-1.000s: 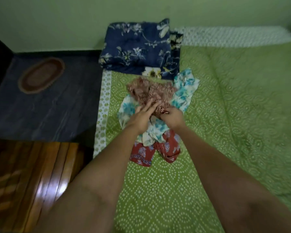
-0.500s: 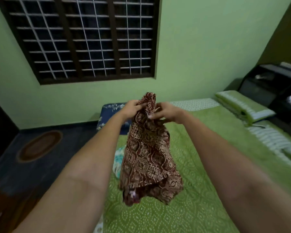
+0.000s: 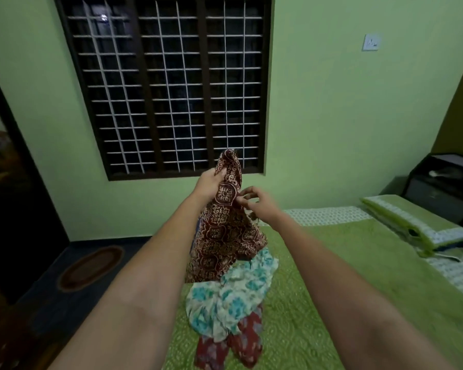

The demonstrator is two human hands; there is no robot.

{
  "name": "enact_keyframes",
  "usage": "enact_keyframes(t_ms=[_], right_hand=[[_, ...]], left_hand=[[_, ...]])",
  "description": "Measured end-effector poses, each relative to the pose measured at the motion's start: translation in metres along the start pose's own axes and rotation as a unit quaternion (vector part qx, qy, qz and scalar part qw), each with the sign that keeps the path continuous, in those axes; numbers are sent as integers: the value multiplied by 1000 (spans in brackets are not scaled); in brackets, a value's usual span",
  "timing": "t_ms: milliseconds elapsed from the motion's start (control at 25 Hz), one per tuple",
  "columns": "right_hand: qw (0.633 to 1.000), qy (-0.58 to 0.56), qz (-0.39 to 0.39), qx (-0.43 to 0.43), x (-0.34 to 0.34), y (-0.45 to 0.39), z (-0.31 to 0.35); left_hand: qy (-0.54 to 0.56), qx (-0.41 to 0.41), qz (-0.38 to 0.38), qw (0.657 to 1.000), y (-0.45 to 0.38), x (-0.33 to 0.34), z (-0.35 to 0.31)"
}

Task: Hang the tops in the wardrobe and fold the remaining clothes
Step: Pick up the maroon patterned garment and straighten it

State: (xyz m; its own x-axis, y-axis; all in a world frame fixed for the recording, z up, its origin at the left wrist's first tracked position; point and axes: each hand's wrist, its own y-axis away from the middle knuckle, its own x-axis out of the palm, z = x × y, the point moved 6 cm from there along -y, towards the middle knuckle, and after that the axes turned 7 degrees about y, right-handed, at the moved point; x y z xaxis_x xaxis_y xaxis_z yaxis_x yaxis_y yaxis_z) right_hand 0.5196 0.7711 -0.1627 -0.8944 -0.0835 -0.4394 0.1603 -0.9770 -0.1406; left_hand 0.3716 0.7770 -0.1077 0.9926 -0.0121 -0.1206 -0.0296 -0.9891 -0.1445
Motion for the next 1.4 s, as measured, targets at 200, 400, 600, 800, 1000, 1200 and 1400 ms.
enact_keyframes(t_ms=[200, 400, 600, 800, 1000, 1200, 1400], right_hand=[[996, -52, -13, -64, -15, -1, 29], [996, -47, 76, -27, 5, -5, 30], [988, -72, 137, -3, 22, 2, 30], [992, -70, 106, -17, 21, 4, 40], [996, 68, -12, -58, 14, 0, 52], [994, 99, -36, -40, 5, 4, 55], [999, -1, 32, -23, 18, 15, 58]], left_hand=[[-10, 10, -5, 1000, 16, -1, -10], [-3, -32, -4, 999, 29, -6, -6], [60, -72, 24, 995, 39, -6, -4], [-69, -85, -63, 992, 38, -25, -1], [-114, -68, -44, 990, 40, -30, 6], [-25, -185, -66, 980, 50, -32, 22], [53, -259, -5, 964, 48, -11, 38]])
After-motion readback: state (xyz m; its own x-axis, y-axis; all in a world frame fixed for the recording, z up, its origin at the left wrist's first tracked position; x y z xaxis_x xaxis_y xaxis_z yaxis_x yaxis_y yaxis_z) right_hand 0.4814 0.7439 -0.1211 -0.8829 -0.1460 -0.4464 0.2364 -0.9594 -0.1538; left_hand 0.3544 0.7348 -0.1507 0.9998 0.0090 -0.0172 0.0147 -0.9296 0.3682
